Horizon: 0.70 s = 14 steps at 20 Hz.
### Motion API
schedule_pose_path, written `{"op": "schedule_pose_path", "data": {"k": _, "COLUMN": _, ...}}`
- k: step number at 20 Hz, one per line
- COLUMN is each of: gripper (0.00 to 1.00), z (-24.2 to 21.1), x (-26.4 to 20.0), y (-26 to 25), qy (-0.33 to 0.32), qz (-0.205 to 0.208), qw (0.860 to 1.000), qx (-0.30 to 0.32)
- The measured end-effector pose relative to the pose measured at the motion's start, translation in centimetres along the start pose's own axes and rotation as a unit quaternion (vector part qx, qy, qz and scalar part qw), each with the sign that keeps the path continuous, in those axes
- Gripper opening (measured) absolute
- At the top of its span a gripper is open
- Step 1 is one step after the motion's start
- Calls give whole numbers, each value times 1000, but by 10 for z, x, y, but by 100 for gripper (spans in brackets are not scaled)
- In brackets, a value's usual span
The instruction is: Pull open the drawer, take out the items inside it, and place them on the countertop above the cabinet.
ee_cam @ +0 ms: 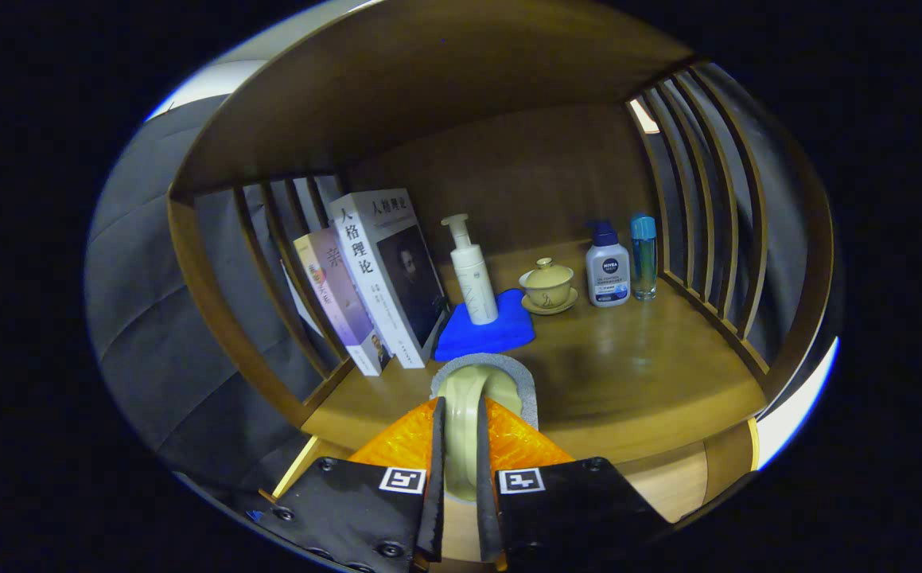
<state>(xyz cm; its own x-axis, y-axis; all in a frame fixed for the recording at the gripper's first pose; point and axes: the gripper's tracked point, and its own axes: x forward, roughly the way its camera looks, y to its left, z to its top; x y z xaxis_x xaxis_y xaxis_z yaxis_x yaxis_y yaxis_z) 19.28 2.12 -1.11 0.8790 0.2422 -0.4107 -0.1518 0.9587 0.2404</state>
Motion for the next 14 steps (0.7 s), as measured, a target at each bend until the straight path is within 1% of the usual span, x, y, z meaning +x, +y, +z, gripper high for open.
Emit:
{"op": "schedule_pose_path", "data": {"k": 4, "gripper": 19, "z": -3, "x": 25, "y": -3, "qy": 23, "qz": -4, "qw": 1000, "qx": 19}}
{"op": "schedule_pose_path", "data": {"k": 8, "gripper": 19, "z": -2, "x": 45, "y": -6, "qy": 16, "qz": -10, "qw": 1000, "qx": 24}}
{"op": "schedule_pose_path", "data": {"k": 11, "gripper": 45, "z": -4, "x": 53, "y": -9, "qy": 7, "qz": -20, "qw": 1000, "qx": 8}}
{"op": "schedule_pose_path", "data": {"k": 13, "gripper": 62, "z": -1, "x": 53, "y": -6, "qy": -3, "qz": -19, "qw": 1000, "qx": -5}}
{"op": "schedule_pose_path", "data": {"k": 14, "gripper": 71, "z": 0, "x": 50, "y": -8, "qy": -12, "qz": -26, "qw": 999, "qx": -15}}
